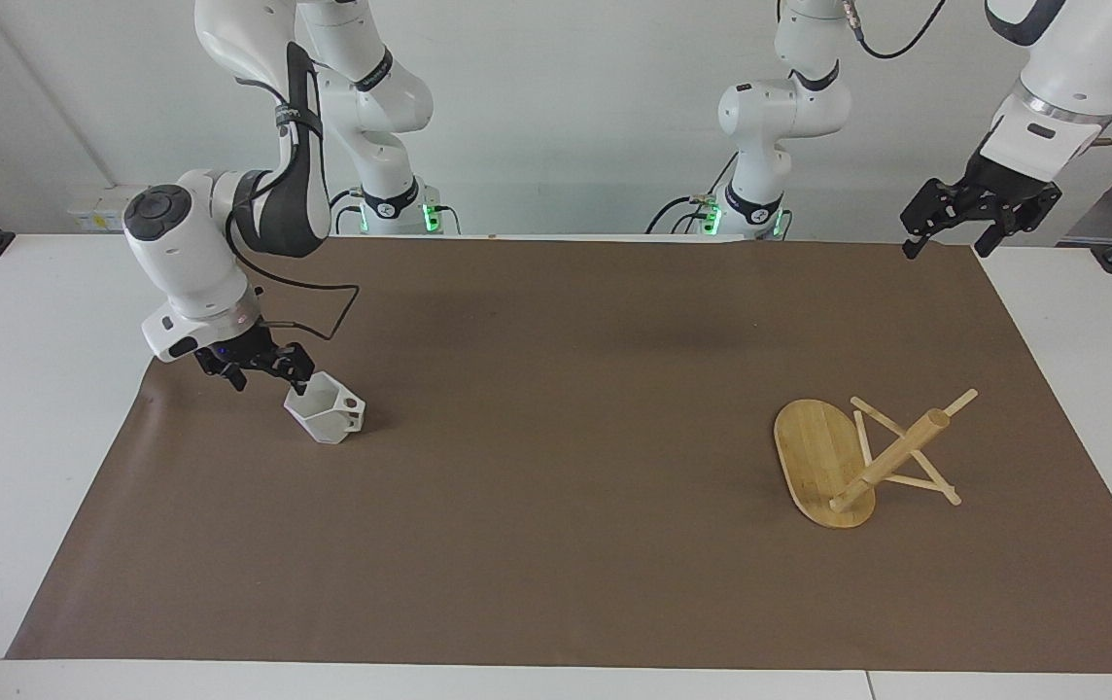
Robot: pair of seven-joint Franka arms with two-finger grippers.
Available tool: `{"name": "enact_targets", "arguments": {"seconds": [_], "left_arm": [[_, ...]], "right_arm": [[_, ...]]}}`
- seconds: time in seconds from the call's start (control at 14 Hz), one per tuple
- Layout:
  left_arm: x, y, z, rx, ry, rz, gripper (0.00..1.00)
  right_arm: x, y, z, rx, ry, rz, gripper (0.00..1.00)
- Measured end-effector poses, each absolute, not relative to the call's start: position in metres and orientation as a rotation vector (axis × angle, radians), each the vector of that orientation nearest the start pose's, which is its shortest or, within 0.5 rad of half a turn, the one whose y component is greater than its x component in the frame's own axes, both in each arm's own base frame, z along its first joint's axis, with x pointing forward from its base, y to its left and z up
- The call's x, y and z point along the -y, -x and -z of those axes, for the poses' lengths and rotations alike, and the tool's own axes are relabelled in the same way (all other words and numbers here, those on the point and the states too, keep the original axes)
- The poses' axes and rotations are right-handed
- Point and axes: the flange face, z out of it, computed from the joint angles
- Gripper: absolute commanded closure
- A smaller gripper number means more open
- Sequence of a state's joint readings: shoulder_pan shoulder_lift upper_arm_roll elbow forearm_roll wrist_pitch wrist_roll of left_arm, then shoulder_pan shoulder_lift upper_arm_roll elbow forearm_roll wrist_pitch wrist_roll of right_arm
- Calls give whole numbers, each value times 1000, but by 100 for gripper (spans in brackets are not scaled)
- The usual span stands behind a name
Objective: Hang cup on rack
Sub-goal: 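Reach the right gripper toward the white hexagonal cup, then close the right gripper on the white cup's rim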
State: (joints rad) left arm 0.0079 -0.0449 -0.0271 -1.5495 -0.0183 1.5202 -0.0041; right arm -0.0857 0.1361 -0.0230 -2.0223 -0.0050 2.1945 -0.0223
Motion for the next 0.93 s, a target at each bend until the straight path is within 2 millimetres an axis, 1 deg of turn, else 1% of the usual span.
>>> {"name": "enact_targets", "arguments": {"seconds": [0.36,0.71,0.79,0.93], "left_arm": [[13,-536,-655,-27,3159,25,0],[14,-536,-655,-29,3159,26,0],[14,-536,-655,-30,3159,26,0],[14,-536,-655,-29,3159,26,0]], "right_arm": [[63,-579,-363,-129,3148,55,0],[62,-576,-357,-129,3148,35,0],[62,-576,-357,-129,3148,33,2],[59,-576,-356,-120,3147,31,15]]}}
